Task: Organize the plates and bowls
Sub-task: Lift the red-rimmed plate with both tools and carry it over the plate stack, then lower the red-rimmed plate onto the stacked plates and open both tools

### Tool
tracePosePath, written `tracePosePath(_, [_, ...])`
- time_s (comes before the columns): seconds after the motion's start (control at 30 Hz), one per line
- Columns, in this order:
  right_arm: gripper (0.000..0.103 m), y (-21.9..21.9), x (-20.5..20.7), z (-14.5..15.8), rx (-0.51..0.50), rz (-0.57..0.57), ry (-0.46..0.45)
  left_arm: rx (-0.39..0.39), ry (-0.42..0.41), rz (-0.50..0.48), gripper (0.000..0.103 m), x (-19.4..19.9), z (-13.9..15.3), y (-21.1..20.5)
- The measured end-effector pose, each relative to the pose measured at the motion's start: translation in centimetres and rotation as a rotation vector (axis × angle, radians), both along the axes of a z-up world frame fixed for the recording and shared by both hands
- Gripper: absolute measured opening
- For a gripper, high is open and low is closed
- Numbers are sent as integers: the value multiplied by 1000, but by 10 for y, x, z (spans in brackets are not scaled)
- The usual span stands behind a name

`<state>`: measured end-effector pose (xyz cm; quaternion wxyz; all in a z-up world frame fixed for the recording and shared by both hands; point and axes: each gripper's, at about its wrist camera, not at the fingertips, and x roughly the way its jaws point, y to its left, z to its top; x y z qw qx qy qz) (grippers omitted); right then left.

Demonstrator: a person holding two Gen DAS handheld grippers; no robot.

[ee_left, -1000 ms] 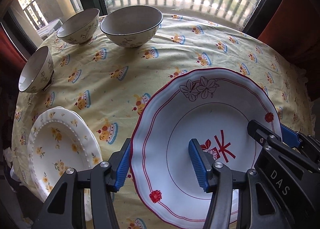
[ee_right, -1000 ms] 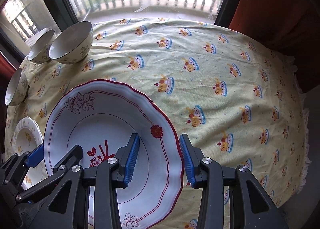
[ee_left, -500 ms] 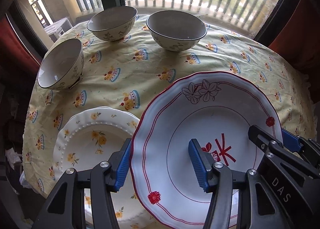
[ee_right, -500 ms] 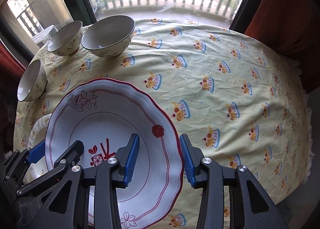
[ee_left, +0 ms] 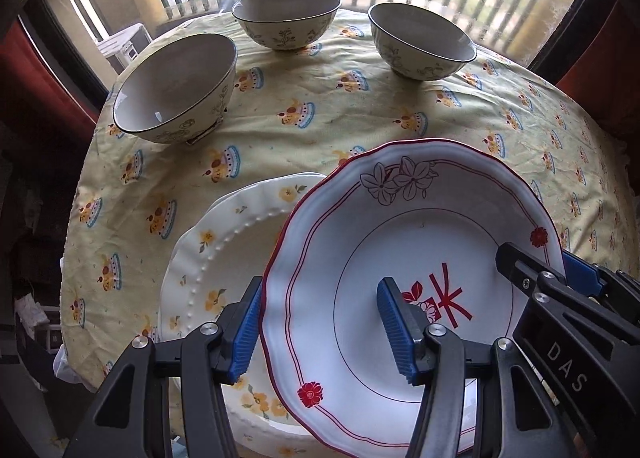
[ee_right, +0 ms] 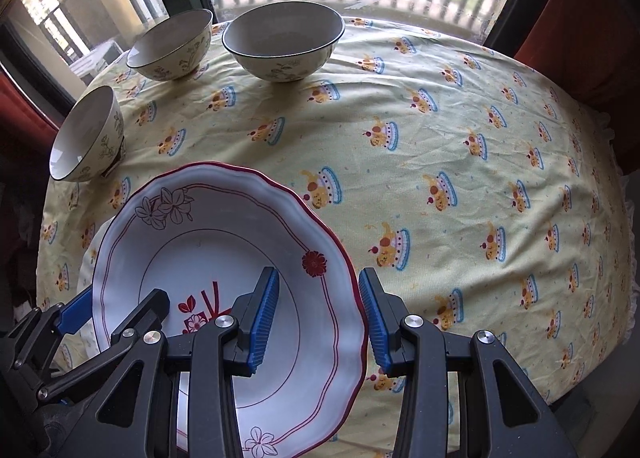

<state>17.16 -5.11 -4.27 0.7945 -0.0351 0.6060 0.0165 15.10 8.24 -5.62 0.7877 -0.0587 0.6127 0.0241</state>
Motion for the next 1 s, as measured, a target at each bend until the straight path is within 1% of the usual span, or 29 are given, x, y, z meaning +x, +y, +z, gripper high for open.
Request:
tracePosePath(0.23, [45, 30, -13, -15, -4, 10, 40, 18, 24, -9, 57, -14, -12, 26])
tracePosePath(0.4, [45, 41, -20, -25, -22, 14, 75, 16, 31, -17, 57, -22, -19, 33])
tracePosePath(0.47, [45, 45, -22, -26, -39, 21, 68, 20, 29, -15, 57, -23, -20, 35])
tracePosePath(0.63, [45, 47, -23, -35, -35, 11, 98, 29, 21, -28, 56, -24, -23, 37])
tracePosePath(0.77, [45, 45, -25, -35, -14, 8, 92, 28, 8, -26, 57, -25, -23, 37])
tracePosePath(0.9, [45, 39, -25, -33, 20, 3, 96, 27, 8, -25, 57, -26, -23, 37])
tracePosePath(0.97, [45, 37, -27, -28, 23, 5, 85, 29, 9, -22, 57, -26, -23, 38])
tracePosePath(1.0, [43, 36, -29, -25, 29, 4, 73, 31, 9, -22, 57, -26, -23, 37])
